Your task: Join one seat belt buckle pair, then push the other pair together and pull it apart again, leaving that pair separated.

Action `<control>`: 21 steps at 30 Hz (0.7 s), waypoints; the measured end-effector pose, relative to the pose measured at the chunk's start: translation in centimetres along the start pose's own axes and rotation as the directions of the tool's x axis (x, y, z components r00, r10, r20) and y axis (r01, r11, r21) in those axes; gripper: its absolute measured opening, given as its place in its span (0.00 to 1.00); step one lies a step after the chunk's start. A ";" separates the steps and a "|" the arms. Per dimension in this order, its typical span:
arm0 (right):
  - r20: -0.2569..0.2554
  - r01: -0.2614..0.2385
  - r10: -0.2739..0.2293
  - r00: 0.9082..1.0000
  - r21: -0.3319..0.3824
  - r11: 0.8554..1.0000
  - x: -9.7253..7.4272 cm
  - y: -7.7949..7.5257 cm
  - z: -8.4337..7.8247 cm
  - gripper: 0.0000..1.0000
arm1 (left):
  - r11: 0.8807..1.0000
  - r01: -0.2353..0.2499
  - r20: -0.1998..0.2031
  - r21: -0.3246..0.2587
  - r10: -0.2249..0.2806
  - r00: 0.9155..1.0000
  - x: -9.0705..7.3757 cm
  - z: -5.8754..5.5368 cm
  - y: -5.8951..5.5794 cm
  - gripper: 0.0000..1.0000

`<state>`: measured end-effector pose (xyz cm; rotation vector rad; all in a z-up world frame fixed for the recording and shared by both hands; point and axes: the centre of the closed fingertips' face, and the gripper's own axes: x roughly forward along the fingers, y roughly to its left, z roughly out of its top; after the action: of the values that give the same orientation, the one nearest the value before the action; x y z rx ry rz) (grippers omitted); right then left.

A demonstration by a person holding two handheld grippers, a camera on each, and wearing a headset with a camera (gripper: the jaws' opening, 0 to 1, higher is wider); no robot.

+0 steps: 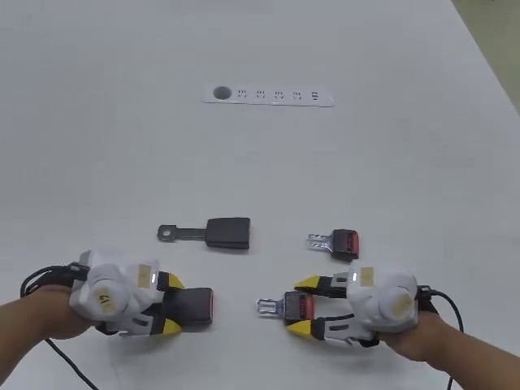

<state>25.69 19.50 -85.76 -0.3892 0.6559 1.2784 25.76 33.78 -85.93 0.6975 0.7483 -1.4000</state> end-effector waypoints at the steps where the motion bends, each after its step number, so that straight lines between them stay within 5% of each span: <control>1: -0.002 0.000 0.000 1.000 -0.001 1.000 0.4 0.1 0.3 0.37 | 1.000 0.000 -0.001 0.001 0.000 1.000 0.0 0.0 0.0 0.34; 21: -0.002 -0.048 0.048 0.999 -0.042 0.998 4.3 1.2 3.7 0.37 | 1.000 0.012 -0.046 0.022 -0.011 0.999 0.2 0.0 0.0 0.34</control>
<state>25.99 25.30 -85.56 -0.4105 0.6431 1.3396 25.76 33.65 -86.05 0.7456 0.7753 -1.4089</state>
